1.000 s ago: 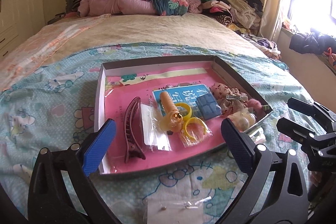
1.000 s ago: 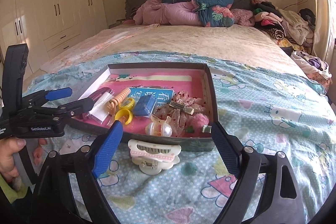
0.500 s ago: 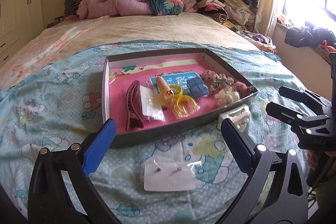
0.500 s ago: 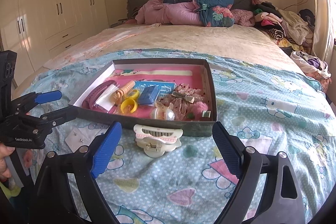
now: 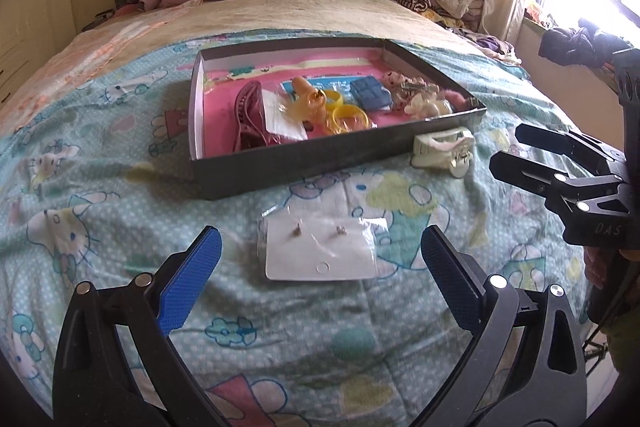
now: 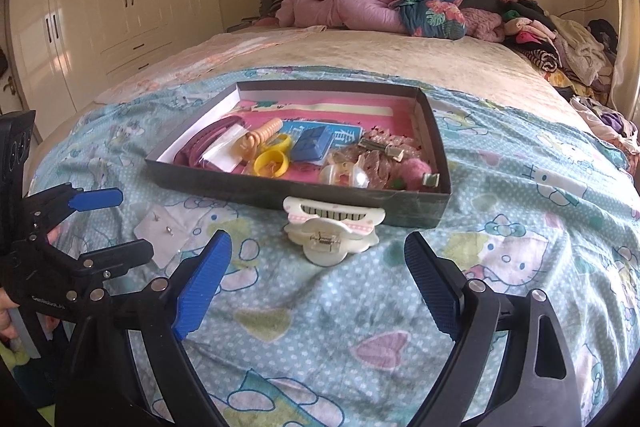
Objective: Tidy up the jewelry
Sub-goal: 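Move the left tool to the earring card while the right moves to the white claw clip, then grasp the earring card with the left tool while the right grasps the white-and-pink claw clip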
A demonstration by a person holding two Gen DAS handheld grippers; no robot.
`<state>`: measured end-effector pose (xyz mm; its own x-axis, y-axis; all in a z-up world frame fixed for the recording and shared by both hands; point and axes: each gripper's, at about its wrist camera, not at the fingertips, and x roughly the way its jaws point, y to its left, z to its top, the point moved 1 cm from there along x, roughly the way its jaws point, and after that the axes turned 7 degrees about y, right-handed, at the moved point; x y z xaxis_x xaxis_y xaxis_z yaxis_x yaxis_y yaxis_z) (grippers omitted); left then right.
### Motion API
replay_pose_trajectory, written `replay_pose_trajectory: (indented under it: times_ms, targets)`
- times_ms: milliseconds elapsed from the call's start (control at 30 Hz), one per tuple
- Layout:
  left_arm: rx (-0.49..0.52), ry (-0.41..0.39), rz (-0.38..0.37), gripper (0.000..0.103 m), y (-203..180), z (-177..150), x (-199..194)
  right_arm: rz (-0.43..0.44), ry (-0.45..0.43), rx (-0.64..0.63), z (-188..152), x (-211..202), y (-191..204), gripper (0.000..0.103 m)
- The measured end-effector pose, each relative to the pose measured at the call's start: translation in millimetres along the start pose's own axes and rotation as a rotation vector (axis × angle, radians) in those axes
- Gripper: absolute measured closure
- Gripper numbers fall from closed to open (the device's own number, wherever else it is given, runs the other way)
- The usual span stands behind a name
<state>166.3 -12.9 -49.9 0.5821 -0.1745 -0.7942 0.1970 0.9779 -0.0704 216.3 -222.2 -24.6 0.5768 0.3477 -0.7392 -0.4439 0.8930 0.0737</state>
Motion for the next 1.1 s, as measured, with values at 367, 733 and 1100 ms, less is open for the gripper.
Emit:
replay_pose_trajectory:
  times_ms: [367, 733, 1100]
  targets:
    - [-0.036, 0.051, -0.018, 0.012, 6, -8, 17, 0.002, 0.054, 0.0, 4, 33, -3, 0.017]
    - [-0.055, 0.062, -0.045, 0.012, 2, -4, 30, 0.033, 0.116, 0.101, 18, 68, -19, 0.017]
    - [-0.042, 0.062, 0.003, 0.044, 0, -2, 34, 0.024, 0.123, 0.109, 19, 73, -20, 0.034]
